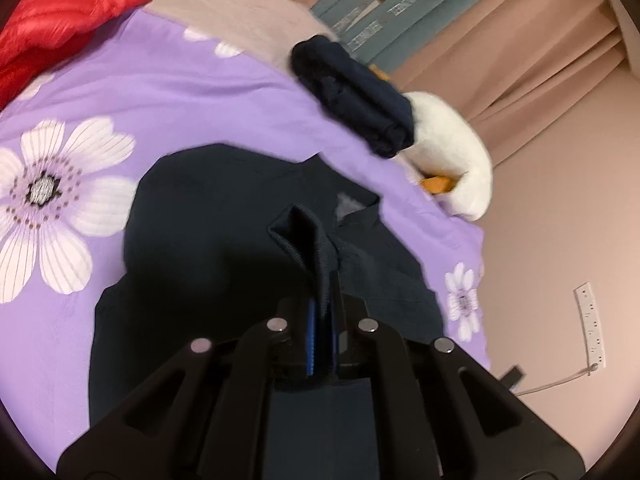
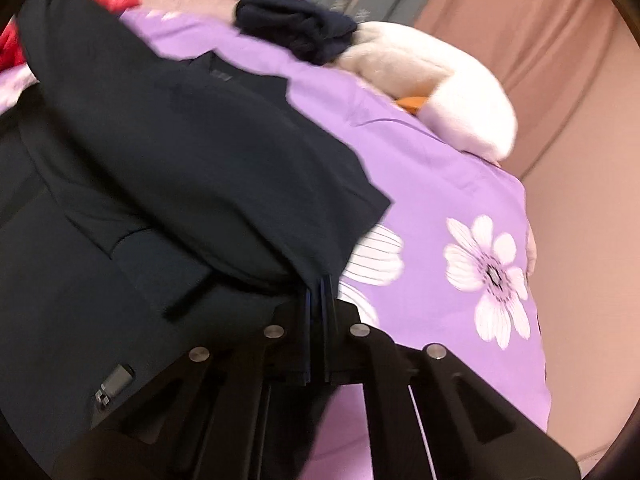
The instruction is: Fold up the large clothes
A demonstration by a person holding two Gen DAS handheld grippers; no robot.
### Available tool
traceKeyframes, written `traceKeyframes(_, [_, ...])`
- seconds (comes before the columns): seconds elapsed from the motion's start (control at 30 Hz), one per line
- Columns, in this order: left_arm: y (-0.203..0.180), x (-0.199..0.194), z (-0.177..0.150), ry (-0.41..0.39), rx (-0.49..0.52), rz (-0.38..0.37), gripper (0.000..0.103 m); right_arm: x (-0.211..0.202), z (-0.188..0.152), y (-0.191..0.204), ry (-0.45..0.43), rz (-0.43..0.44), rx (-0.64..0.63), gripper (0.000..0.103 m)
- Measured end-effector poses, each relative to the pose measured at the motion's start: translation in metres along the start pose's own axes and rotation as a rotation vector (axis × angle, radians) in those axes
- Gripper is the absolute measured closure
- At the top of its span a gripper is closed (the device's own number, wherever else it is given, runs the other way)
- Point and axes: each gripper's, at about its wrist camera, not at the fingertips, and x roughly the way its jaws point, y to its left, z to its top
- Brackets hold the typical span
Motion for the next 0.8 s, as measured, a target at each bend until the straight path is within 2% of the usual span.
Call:
traceKeyframes(0.1, [0.034, 0.035, -0.017, 0.074, -0.048, 0.070, 0.098, 0.005, -0.011, 0.008, 0.032, 0.003, -0.050, 0.099])
traceKeyframes(0.17, [0.064, 0.060, -0.029, 0.126, -0.133, 0.091, 0.093, 0.014, -0.018, 0.022, 0.064, -0.041, -0.122, 0.099])
traceKeyframes(0.23, [0.085, 0.069, -0.034, 0.138, -0.184, 0.128, 0.083, 0.020, -0.023, 0.026, 0.100, -0.055, -0.148, 0.099])
traceKeyframes(0.33, [0.102, 0.059, -0.030, 0.115, -0.215, 0.135, 0.066, 0.015, -0.025, 0.021, 0.124, -0.040, -0.138, 0.090])
traceKeyframes(0.4, [0.102, 0.041, -0.024, 0.086, -0.165, 0.177, 0.059, 0.005, -0.026, 0.015, 0.139, -0.017, -0.131, 0.078])
traceKeyframes(0.47, [0.097, 0.023, -0.019, 0.057, -0.104, 0.218, 0.055, -0.011, -0.026, 0.011, 0.118, 0.004, -0.116, 0.069])
traceKeyframes(0.57, [0.082, 0.002, -0.015, 0.025, -0.023, 0.212, 0.052, -0.034, -0.013, -0.001, 0.049, 0.074, -0.005, 0.060])
traceKeyframes(0.7, [0.038, 0.010, -0.025, 0.060, 0.090, 0.141, 0.052, -0.032, 0.024, -0.006, -0.009, 0.188, 0.163, 0.060])
traceKeyframes(0.8, [0.005, 0.039, -0.039, 0.106, 0.160, 0.096, 0.052, -0.013, 0.058, 0.014, -0.016, 0.238, 0.180, 0.060])
